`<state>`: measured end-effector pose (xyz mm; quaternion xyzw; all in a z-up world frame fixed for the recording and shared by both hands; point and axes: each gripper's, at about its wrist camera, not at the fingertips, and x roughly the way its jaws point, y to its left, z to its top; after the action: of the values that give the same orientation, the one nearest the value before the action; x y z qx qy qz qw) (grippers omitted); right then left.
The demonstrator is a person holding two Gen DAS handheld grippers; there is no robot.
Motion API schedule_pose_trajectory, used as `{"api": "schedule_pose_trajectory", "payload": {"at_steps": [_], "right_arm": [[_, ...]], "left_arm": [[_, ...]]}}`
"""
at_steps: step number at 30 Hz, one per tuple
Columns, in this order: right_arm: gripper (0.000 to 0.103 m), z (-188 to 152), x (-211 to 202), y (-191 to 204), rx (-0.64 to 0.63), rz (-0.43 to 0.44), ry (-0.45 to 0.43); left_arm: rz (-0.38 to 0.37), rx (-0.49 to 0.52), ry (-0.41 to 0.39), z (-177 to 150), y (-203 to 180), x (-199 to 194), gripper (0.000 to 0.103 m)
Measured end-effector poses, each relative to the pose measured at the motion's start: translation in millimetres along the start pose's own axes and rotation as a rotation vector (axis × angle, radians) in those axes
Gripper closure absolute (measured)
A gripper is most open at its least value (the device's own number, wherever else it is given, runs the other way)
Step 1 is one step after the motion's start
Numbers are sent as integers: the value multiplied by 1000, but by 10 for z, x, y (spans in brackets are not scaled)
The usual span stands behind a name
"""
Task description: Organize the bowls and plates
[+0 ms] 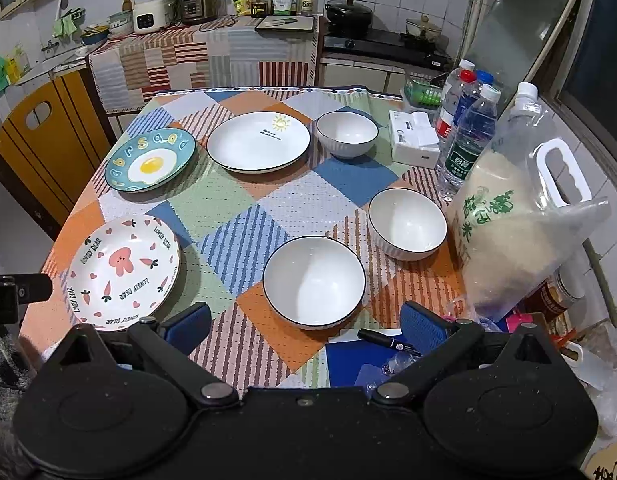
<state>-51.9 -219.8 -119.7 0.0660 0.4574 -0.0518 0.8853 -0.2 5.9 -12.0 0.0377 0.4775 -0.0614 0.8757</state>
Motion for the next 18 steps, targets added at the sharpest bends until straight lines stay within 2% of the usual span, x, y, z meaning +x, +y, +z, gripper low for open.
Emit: {"api": "schedule_pose_trajectory", "payload": {"at_steps": [18], "right_arm": [[1, -15, 39, 24, -14, -6, 11]], "left_arm": [[5, 22, 4, -31, -21, 16, 1]]}}
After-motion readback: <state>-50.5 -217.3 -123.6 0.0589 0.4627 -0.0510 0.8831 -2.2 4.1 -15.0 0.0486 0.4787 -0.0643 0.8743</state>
